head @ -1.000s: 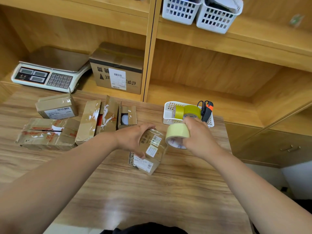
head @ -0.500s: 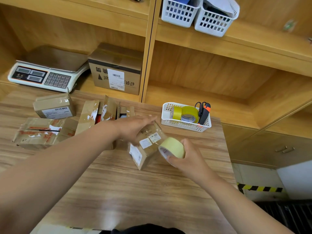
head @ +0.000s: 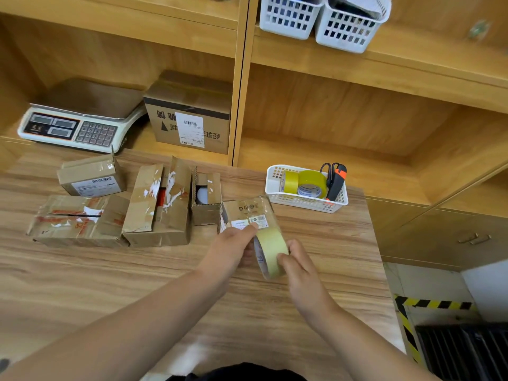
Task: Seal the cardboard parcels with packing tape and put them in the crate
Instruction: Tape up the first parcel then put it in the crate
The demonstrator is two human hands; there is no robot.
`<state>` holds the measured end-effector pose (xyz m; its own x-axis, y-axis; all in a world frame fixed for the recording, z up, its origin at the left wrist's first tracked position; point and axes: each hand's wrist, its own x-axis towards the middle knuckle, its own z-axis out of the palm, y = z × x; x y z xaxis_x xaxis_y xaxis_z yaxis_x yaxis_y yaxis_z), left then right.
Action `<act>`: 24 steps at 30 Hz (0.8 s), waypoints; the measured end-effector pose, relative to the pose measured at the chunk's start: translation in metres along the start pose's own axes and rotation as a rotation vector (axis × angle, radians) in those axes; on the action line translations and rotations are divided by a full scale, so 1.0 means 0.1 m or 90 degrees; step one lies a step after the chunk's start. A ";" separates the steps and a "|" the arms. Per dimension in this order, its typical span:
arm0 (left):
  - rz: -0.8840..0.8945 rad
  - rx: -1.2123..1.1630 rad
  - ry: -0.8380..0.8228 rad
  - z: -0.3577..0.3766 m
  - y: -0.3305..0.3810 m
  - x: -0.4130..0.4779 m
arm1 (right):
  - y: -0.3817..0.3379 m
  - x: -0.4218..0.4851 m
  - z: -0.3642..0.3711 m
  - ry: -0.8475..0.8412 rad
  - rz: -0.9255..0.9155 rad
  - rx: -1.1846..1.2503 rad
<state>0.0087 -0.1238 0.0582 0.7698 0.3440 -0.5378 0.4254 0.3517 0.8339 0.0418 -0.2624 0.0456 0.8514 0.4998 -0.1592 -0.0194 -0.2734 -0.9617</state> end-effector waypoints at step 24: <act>-0.125 -0.029 0.022 0.01 -0.01 0.12 | 0.21 1.29 -0.34 -0.276 0.012 -0.493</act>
<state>0.0182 -0.1208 0.0511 0.6567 0.2946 -0.6943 0.5430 0.4542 0.7063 0.1689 -0.2320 0.0123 0.5782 0.7138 -0.3952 0.4620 -0.6857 -0.5625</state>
